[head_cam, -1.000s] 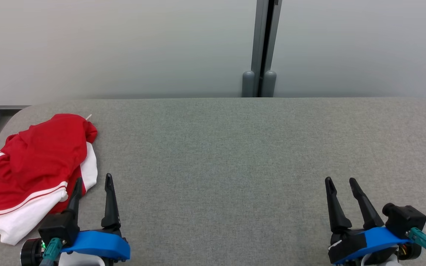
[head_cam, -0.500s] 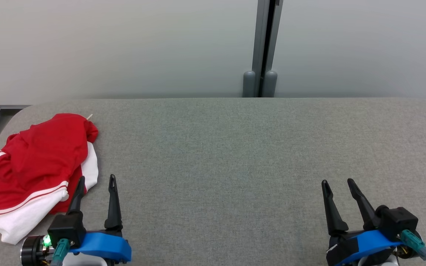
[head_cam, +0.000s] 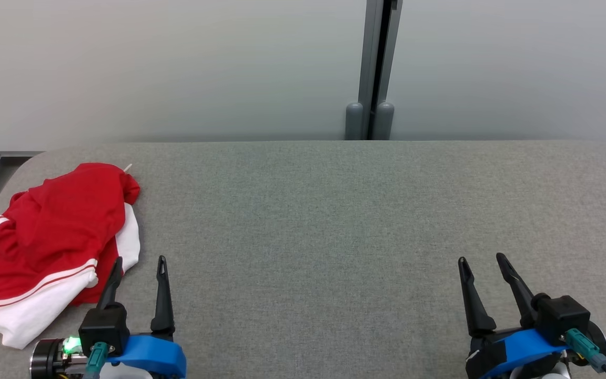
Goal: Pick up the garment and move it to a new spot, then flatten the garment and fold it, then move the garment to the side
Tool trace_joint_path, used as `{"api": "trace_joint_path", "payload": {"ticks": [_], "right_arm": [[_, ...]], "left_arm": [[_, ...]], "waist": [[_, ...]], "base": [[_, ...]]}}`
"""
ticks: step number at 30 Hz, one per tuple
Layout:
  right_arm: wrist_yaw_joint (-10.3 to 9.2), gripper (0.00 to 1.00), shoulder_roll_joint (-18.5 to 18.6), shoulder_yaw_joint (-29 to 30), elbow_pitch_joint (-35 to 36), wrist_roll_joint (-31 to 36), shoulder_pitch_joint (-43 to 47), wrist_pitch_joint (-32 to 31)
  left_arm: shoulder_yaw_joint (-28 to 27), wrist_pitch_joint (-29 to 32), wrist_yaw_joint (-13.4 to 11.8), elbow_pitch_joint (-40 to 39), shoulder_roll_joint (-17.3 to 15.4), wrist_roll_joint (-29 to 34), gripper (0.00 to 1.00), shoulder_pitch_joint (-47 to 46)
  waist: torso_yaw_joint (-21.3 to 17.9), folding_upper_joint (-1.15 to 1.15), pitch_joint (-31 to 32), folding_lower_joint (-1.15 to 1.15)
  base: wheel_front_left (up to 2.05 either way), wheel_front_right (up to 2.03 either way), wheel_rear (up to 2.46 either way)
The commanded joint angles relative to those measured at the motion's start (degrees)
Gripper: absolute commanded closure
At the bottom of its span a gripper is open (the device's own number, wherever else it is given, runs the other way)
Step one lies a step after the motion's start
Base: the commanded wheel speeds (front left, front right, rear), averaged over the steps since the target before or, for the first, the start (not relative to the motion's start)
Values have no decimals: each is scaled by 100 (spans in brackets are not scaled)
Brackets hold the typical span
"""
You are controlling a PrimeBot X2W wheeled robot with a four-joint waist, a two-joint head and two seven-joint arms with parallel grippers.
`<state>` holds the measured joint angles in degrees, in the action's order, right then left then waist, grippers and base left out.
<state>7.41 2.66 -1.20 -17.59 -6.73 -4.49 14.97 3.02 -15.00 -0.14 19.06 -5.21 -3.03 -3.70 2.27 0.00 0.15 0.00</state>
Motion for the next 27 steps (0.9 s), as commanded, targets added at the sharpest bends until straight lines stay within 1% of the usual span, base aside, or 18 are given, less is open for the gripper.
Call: {"api": "trace_joint_path", "payload": {"ticks": [1, 12, 20, 27], "right_arm": [[14, 0, 40, 31, 8, 13, -26, 34], [15, 0, 38, 102, -40, 42, -15, 34], [14, 0, 38, 97, -76, -8, -11, 34], [14, 0, 37, 78, -84, -14, -34, 33]], "left_arm": [[-3, -28, -39, 21, -27, -17, 0, -79], [-15, -27, -134, 146, -34, -22, 0, -123], [-3, -27, -146, 175, -63, -36, 0, -120], [-43, -23, -195, 130, -108, -43, 0, -135]], "waist": [[-6, 0, 4, 0], [-9, 0, 2, 0], [6, 0, 7, 0], [124, 0, -3, 0]], "base": [[0, 0, 0], [0, 0, 0], [0, 0, 0], [0, 0, 0]]}}
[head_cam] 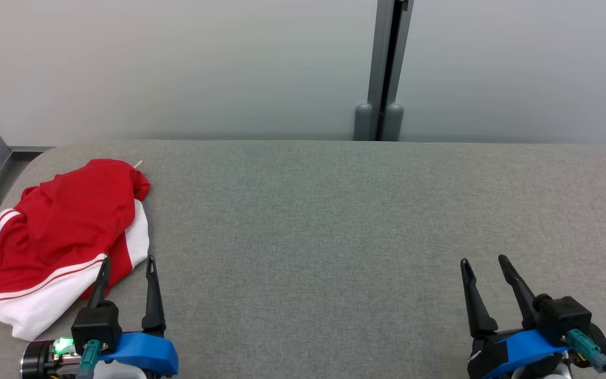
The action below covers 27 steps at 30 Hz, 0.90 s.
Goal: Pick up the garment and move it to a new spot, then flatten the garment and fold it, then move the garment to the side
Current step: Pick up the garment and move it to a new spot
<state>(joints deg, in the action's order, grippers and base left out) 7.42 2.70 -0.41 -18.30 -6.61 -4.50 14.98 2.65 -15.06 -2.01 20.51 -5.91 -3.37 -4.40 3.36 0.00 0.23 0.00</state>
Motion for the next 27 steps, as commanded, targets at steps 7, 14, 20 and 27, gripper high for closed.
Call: {"api": "trace_joint_path", "payload": {"ticks": [7, 14, 20, 27], "right_arm": [[13, 0, 34, -88, -4, -66, -69, 28], [13, 0, 33, -137, -11, -76, -66, 28], [13, 0, 33, -162, -37, -93, -62, 28], [13, 0, 34, -205, -17, -71, -126, 28]], "left_arm": [[-113, -18, -99, -68, -94, -62, 0, -71], [-164, -18, -133, -99, -158, -103, 0, -68], [-166, -17, -129, -78, -194, -118, 0, -89], [-199, -18, -140, -75, -223, -169, 0, -106]], "waist": [[291, 0, -87, 0], [735, 0, -117, 0], [1202, 0, -123, 0], [1697, 0, -211, 0]], "base": [[0, 0, 0], [0, 0, 0], [0, 0, 0], [0, 0, 0]]}}
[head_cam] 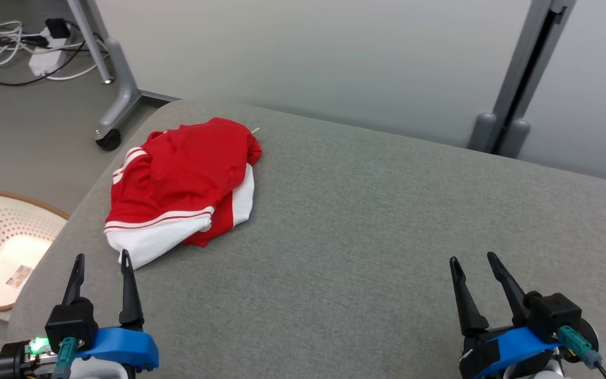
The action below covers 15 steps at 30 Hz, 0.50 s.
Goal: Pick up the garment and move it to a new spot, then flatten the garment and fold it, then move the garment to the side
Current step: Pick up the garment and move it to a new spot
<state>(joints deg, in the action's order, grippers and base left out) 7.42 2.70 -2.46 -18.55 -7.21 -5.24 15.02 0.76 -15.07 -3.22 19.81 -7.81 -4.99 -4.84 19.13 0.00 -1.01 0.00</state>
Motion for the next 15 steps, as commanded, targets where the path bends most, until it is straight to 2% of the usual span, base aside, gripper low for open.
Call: {"api": "trace_joint_path", "payload": {"ticks": [1, 9, 15], "right_arm": [[13, 0, 34, -13, -3, -6, -65, 24], [13, 0, 34, -31, -12, 44, -139, 23], [13, 0, 34, -113, -38, 46, -186, 24]], "left_arm": [[-30, -16, -26, -9, -38, -22, 0, -67], [-118, -17, -48, -52, -75, -94, 0, -9], [-179, -17, -63, -65, -105, -159, 0, -8]], "waist": [[179, 0, -96, 0], [485, 0, -169, 0], [425, 0, -209, 0]], "base": [[0, 0, 0], [0, 0, 0], [0, 0, 0]]}}
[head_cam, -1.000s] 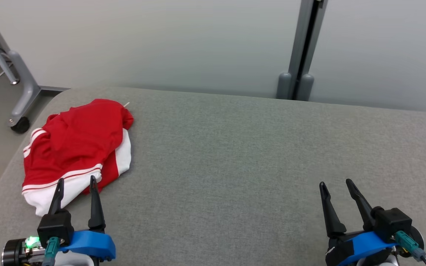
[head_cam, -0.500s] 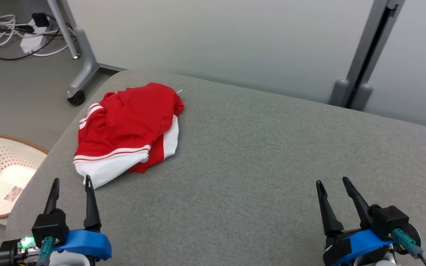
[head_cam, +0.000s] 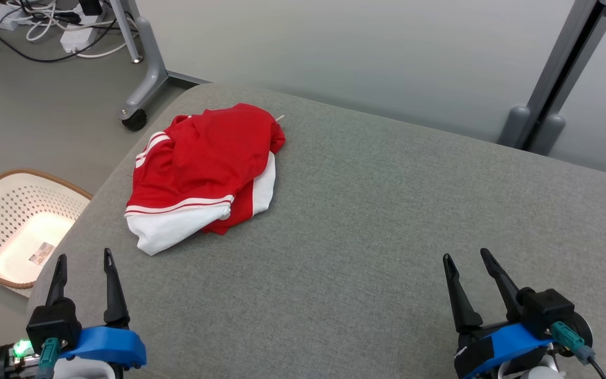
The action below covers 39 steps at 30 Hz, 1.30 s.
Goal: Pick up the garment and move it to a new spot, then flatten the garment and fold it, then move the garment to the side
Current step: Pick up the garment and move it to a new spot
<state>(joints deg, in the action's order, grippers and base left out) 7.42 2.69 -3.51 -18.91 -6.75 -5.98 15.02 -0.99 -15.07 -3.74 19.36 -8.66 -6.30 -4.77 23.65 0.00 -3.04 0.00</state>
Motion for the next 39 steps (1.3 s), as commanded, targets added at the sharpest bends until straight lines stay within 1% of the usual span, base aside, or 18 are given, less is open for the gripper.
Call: {"api": "trace_joint_path", "payload": {"ticks": [1, 5, 11, 21, 24, 26, 32, 33, 34, 36, 37, 38, 39], "right_arm": [[13, 0, 36, -2, 2, 8, -113, 23], [12, 0, 36, 28, 40, 93, -128, 24], [12, 0, 35, 104, 155, 361, -291, 24], [8, 0, 33, 186, 536, 913, -651, 18], [8, 0, 34, 261, 701, 1038, -736, -7], [8, 0, 32, 293, 752, 1054, -756, -17], [8, 0, 33, 315, 1060, 1142, -800, -75], [8, 0, 32, 317, 1147, 1169, -834, -100], [8, 0, 32, 317, 1147, 1169, -834, -100], [8, 0, 32, 314, 1204, 1170, -861, -117], [8, 0, 33, 310, 1224, 1177, -876, -121], [8, 0, 32, 303, 1269, 1182, -887, -125], [8, 0, 31, 299, 1282, 1184, -881, -125]], "left_arm": [[-4, -17, 9, -13, -26, -36, 0, -57], [-29, -17, 85, -34, -113, -78, 0, -342], [-154, -14, 334, 41, -433, -238, 0, -1173], [-383, 210, 657, 320, -1016, -568, 0, -2721], [-367, 300, 724, 537, -1091, -645, 0, -3086], [-354, 333, 745, 665, -1103, -668, 0, -3203], [-257, 625, 860, 1559, -1124, -814, 0, -3594], [-228, 755, 903, 1899, -1108, -878, 0, -3663], [-228, 755, 903, 1899, -1108, -878, 0, -3663], [-189, 891, 951, 2210, -1065, -977, 0, -3698], [-170, 987, 974, 2389, -1055, -1020, 0, -3694], [-104, 1213, 1023, 2733, -1018, -1113, 0, -3675], [-79, 1297, 1038, 2852, -967, -1159, 0, -3666]], "waist": [[-50, 0, -17, 0], [-168, 0, -110, 0], [-409, 0, -416, 0], [-1049, 0, -1283, 0], [-1222, 0, -1556, 0], [-1259, 0, -1631, 0], [-1425, 0, -1978, 0], [-1449, 0, -2060, 0], [-1449, 0, -2060, 0], [-1468, 0, -2120, 0], [-1473, 0, -2140, 0], [-1470, 0, -2164, 0], [-1466, 0, -2169, 0]], "base": [[0, 0, 0], [0, 0, 0], [0, 0, 0], [0, 0, 0], [0, 0, 0], [0, 0, 0], [0, 0, 0], [0, 0, 0], [0, 0, 0], [0, 0, 0], [0, 0, 0], [0, 0, 0], [0, 0, 0]]}}
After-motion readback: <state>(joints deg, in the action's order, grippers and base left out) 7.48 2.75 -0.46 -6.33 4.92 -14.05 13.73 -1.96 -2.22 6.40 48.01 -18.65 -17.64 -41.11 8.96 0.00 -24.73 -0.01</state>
